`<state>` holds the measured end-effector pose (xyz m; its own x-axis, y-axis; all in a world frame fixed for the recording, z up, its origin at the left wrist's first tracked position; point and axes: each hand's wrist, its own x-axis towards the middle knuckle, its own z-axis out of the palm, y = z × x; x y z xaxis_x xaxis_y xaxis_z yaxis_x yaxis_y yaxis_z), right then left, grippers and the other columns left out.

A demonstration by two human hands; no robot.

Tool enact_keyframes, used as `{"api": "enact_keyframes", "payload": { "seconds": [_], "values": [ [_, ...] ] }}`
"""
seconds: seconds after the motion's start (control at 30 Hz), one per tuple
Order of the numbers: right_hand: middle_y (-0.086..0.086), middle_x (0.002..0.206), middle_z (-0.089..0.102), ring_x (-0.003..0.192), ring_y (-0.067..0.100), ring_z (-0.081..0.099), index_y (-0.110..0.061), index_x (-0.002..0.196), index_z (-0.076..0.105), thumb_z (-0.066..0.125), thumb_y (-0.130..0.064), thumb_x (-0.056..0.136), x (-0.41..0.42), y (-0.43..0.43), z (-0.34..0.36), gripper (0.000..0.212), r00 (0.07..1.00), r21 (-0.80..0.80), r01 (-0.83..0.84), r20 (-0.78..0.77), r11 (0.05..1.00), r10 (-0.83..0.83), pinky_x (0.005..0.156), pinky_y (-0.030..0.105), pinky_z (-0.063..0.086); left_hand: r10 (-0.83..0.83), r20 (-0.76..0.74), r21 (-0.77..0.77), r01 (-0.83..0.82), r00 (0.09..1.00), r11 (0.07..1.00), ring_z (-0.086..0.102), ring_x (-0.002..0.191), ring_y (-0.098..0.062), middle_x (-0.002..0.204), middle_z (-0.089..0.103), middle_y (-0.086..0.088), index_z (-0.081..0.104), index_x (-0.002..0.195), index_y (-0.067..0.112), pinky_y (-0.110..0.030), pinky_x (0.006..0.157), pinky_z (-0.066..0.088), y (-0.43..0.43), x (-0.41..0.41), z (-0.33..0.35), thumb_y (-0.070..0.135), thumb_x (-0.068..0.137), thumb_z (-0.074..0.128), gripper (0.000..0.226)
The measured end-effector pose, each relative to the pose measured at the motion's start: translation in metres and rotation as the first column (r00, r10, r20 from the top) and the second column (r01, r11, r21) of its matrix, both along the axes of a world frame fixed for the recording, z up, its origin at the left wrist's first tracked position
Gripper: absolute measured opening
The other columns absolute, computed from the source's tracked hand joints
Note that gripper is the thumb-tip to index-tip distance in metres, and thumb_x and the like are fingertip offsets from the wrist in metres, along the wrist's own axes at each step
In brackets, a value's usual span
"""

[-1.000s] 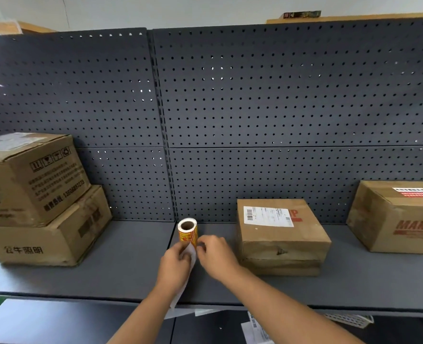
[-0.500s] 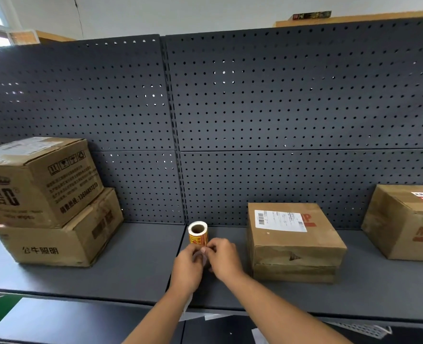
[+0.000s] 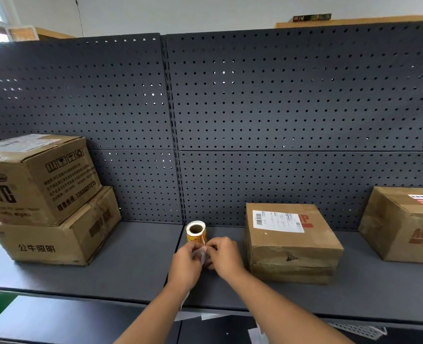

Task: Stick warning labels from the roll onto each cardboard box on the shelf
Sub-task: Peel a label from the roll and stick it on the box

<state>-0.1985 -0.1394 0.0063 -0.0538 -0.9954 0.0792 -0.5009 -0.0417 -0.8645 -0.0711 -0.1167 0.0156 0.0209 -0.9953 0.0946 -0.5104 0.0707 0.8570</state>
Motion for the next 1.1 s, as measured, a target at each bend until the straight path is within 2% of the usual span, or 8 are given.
{"api": "enact_keyframes", "payload": {
  "seconds": [0.1, 0.2, 0.37, 0.47, 0.63, 0.77, 0.97, 1.1],
  "values": [
    [0.008, 0.081, 0.076, 0.069, 0.024, 0.076, -0.014, 0.090, 0.076, 0.065, -0.014, 0.100, 0.000, 0.001, 0.000, 0.016, 1.000, -0.001, -0.021, 0.013, 1.000, 0.021, 0.063, 0.044, 0.065, -0.013, -0.015, 0.003, 0.013, 1.000, 1.000, 0.063, 0.070, -0.006, 0.085, 0.070, -0.003, 0.060, 0.098, 0.030, -0.015, 0.056, 0.046, 0.000, -0.001, -0.002, 0.007, 0.101, 0.058, 0.023],
    [0.007, 0.084, 0.075, 0.070, 0.023, 0.075, -0.014, 0.093, 0.074, 0.065, -0.015, 0.101, 0.001, 0.002, 0.001, 0.012, 1.000, -0.006, -0.016, 0.017, 1.000, 0.016, 0.060, 0.041, 0.065, -0.023, -0.016, 0.020, 0.023, 1.000, 1.000, 0.068, 0.077, -0.023, 0.083, 0.072, -0.006, 0.060, 0.100, 0.032, -0.037, 0.065, 0.056, -0.002, 0.002, -0.004, 0.011, 0.100, 0.060, 0.021],
    [0.010, 0.085, 0.076, 0.066, 0.026, 0.076, -0.012, 0.094, 0.073, 0.067, -0.014, 0.099, 0.003, 0.002, 0.001, 0.008, 0.995, 0.011, -0.003, 0.096, 1.000, 0.002, 0.060, 0.047, 0.065, -0.013, -0.120, 0.051, 0.020, 0.993, 0.999, 0.070, 0.087, -0.017, 0.091, 0.075, -0.004, 0.064, 0.109, 0.018, -0.027, 0.073, 0.057, -0.003, 0.002, 0.000, 0.019, 0.104, 0.060, 0.007],
    [0.008, 0.086, 0.076, 0.070, 0.022, 0.076, -0.013, 0.096, 0.074, 0.068, -0.014, 0.099, 0.001, 0.003, 0.001, 0.007, 0.995, 0.004, -0.019, 0.100, 1.000, 0.019, 0.061, 0.042, 0.065, 0.011, -0.274, 0.142, 0.030, 0.962, 0.989, 0.071, 0.101, -0.029, 0.103, 0.074, -0.014, 0.065, 0.110, 0.012, -0.044, 0.091, 0.059, -0.006, 0.002, 0.000, 0.016, 0.103, 0.061, 0.008],
    [0.009, 0.084, 0.076, 0.071, 0.023, 0.076, -0.011, 0.100, 0.077, 0.066, -0.013, 0.100, 0.000, 0.004, 0.001, 0.011, 0.996, 0.018, -0.027, 0.085, 0.999, 0.025, 0.062, 0.040, 0.065, 0.103, -0.458, 0.298, 0.043, 0.883, 0.954, 0.070, 0.109, -0.040, 0.105, 0.076, -0.023, 0.070, 0.108, 0.005, -0.053, 0.102, 0.056, -0.014, 0.007, -0.003, 0.006, 0.101, 0.062, 0.011],
    [0.010, 0.084, 0.076, 0.070, 0.022, 0.076, -0.008, 0.101, 0.076, 0.063, -0.011, 0.101, 0.000, 0.006, 0.003, 0.014, 0.996, 0.019, -0.029, 0.081, 0.999, 0.027, 0.061, 0.037, 0.065, 0.116, -0.462, 0.320, 0.043, 0.879, 0.947, 0.071, 0.110, -0.035, 0.107, 0.077, -0.018, 0.072, 0.109, 0.008, -0.049, 0.103, 0.056, -0.016, 0.008, -0.005, -0.002, 0.103, 0.052, 0.023],
    [0.009, 0.082, 0.075, 0.066, 0.019, 0.076, -0.009, 0.098, 0.073, 0.058, -0.012, 0.103, 0.003, 0.010, 0.006, 0.016, 0.997, 0.034, -0.004, 0.078, 0.999, 0.002, 0.061, 0.038, 0.065, 0.117, -0.415, 0.295, 0.011, 0.902, 0.955, 0.070, 0.104, -0.025, 0.107, 0.075, -0.012, 0.071, 0.109, 0.012, -0.032, 0.086, 0.057, -0.009, 0.008, 0.000, -0.005, 0.103, 0.046, 0.031],
    [0.011, 0.075, 0.074, 0.060, 0.022, 0.075, -0.004, 0.096, 0.068, 0.056, -0.011, 0.103, 0.003, 0.012, 0.012, 0.016, 0.991, 0.064, 0.055, 0.123, 0.996, -0.062, 0.058, 0.042, 0.065, 0.170, -0.380, 0.250, -0.076, 0.909, 0.965, 0.069, 0.106, -0.022, 0.111, 0.075, -0.004, 0.071, 0.110, 0.016, -0.034, 0.090, 0.055, -0.013, 0.011, -0.004, -0.009, 0.099, 0.045, 0.038]
  ]
}}
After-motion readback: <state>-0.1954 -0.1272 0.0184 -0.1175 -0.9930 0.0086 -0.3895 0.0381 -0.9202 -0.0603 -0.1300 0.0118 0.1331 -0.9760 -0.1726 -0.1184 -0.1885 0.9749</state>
